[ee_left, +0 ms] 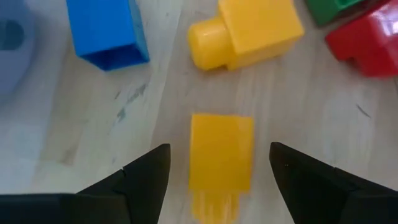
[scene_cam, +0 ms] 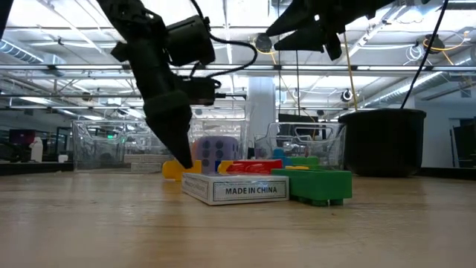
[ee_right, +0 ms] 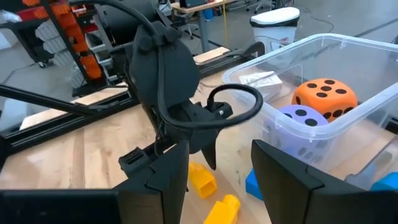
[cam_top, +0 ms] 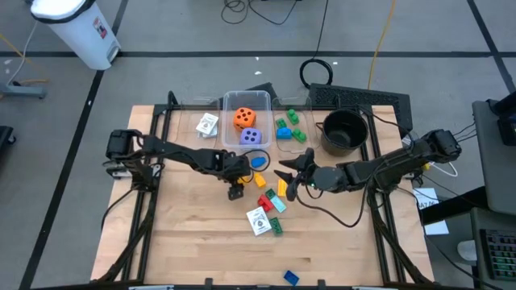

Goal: Pick & Place Toys
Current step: Put the left yellow game piece into the right transparent bin

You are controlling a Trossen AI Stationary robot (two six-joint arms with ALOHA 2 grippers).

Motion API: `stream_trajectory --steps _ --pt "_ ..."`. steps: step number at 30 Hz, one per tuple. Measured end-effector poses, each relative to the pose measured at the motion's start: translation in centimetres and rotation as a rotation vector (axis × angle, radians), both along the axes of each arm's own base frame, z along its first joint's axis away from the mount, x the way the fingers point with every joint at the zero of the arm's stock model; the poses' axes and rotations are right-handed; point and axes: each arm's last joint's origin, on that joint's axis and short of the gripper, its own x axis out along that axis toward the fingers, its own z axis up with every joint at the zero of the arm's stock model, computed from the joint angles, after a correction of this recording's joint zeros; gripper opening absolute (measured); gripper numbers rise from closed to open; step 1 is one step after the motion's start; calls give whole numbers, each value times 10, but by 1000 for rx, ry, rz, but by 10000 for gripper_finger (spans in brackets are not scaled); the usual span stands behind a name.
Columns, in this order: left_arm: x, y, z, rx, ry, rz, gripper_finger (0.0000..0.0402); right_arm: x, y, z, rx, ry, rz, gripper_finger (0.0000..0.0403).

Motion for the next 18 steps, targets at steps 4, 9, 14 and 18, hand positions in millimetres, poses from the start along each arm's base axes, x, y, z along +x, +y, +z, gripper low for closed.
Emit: stream_trajectory --steps 4,9,14,18 --pt "2 1 -8 -10 17 3 277 -1 0 -2 -5 23 0 167" --pt "2 0 -15 -24 51 37 256 -1 0 -4 -1 36 -2 167" --pt "5 3 -12 -54 19 114 180 -1 0 -3 1 28 -2 167" --pt "11 8 4 -98 -51 145 131 0 0 -1 4 11 -2 167"
